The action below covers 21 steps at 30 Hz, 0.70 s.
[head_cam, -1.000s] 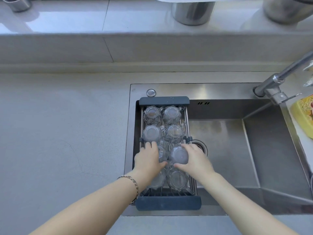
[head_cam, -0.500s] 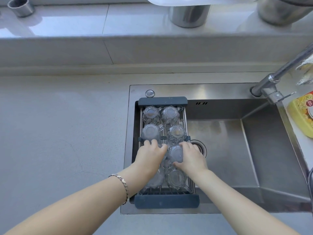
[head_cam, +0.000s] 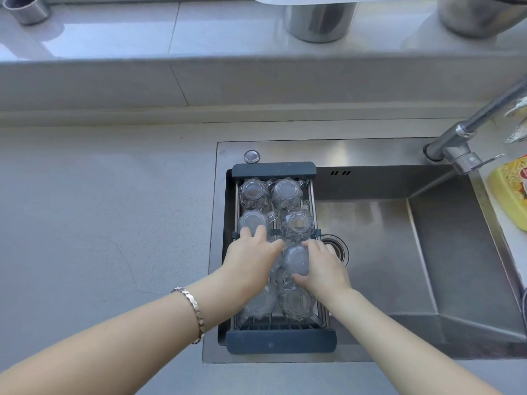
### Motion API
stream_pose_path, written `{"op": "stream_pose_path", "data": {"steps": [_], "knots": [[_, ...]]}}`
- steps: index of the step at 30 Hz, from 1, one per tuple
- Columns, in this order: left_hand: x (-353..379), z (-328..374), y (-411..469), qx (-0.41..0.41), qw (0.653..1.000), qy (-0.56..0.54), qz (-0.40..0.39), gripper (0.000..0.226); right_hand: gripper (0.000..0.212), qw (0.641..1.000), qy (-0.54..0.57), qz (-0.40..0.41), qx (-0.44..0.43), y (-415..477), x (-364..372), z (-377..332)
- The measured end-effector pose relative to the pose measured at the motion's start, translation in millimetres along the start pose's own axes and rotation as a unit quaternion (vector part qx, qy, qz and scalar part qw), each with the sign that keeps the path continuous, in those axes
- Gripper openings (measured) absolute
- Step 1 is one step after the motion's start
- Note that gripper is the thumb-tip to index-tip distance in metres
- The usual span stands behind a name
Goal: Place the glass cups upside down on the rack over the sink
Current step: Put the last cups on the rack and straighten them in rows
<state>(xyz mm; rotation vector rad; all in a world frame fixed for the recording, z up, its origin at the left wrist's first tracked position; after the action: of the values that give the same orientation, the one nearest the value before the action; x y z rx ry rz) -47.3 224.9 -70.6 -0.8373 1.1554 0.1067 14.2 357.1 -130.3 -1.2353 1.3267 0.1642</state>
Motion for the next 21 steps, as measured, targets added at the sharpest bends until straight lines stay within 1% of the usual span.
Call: {"op": "stream_pose_path", "data": {"steps": [5, 11, 16, 18, 21], "knots": [[16, -13, 3, 0.011, 1.0, -0.008, -0.024, 0.054, 0.065, 1.0, 0.002, 0.0, -0.004, 0, 0, 0], [41, -30, 5, 0.032, 0.999, -0.027, -0.022, 0.057, 0.066, 1.0, -0.017, -0.006, -0.011, 1, -3, -1], [52, -29, 4, 0.026, 0.999, -0.046, 0.007, 0.061, 0.072, 0.999, -0.035, -0.007, -0.004, 1, -2, -2], [56, -32, 1, 0.028, 0.998, -0.059, 0.019, 0.064, 0.072, 0.999, -0.039, -0.008, -0.002, 1, -5, -2], [60, -35, -1, 0.03, 0.996, -0.075, 0.035, 0.065, 0.073, 0.999, -0.042, -0.017, -0.022, -2, -17, -4]]}}
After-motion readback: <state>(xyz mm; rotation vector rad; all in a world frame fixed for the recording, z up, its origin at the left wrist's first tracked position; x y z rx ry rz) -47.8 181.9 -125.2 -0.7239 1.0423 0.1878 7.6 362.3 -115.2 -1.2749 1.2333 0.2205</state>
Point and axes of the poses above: each hand's wrist, its own y-axis towards the middle knuckle, its own x-axis out of the palm, z = x × y, the point moved 1 cm from there along y, towards the middle knuckle, and after that the axes turned 15 degrees about x, right-handed, at the moved point
